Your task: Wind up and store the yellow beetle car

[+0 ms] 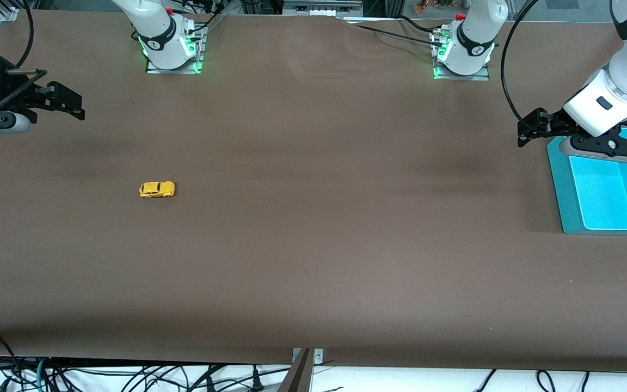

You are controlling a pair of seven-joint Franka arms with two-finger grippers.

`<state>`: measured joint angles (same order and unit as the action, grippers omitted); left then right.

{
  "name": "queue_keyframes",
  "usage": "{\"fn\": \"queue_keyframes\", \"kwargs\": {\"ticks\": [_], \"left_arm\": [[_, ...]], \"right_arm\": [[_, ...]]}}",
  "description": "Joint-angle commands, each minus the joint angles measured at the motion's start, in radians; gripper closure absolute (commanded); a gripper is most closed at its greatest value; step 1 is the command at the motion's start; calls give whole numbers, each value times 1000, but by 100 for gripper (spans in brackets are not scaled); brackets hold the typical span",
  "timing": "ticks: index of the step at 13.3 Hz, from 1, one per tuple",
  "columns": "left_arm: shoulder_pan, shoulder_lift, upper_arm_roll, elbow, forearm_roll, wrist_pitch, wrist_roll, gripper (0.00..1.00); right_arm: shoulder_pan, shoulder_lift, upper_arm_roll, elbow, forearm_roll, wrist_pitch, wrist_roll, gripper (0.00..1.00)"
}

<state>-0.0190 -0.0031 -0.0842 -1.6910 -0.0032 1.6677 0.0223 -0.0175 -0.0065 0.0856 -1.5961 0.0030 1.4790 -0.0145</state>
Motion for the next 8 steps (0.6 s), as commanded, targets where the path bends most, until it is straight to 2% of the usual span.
{"fn": "queue_keyframes", "kwargs": {"ticks": [1, 8], "left_arm": [[8, 11, -12, 30, 23, -25, -2, 0], [7, 11, -12, 30, 23, -25, -4, 0]], "right_arm": [[7, -7, -3, -8, -14, -3, 19, 0], [7, 0, -4, 1, -14, -2, 18, 0]]}}
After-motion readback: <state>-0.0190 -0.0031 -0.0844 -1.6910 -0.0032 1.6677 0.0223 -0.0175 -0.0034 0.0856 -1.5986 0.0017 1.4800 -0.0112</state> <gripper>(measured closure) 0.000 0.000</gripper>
